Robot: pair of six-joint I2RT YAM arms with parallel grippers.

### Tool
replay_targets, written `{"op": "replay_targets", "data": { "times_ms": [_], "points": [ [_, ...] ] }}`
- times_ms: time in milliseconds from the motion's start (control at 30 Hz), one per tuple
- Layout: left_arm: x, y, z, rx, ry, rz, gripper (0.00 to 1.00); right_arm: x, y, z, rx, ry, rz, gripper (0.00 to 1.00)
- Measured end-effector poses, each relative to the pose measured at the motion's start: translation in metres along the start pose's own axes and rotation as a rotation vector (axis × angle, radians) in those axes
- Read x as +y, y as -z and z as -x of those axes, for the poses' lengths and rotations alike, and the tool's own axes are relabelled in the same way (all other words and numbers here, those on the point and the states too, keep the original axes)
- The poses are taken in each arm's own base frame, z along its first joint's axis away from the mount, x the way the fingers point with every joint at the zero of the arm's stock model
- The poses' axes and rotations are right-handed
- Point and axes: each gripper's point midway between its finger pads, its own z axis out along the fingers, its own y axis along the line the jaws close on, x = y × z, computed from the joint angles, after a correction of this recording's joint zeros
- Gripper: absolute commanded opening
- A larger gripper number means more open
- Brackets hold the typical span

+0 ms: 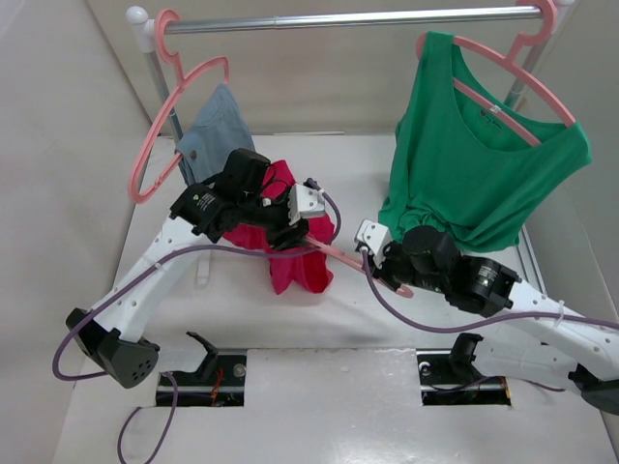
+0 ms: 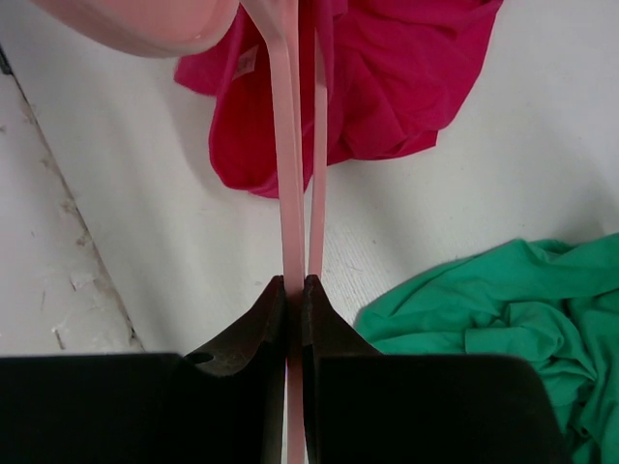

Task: Place the t-shirt on the hanger
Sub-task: Place tshirt on hanger

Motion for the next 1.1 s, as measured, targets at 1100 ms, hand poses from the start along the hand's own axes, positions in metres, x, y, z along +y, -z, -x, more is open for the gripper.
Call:
{"op": "replay_targets", "data": {
  "times_ms": [1100],
  "points": [
    [0.048, 0.008, -0.089, 0.198, -0.366, 0.117, 0.82, 0.017, -0.023, -0.009, -0.041, -0.01, 0.068, 0.0]
  ]
}}
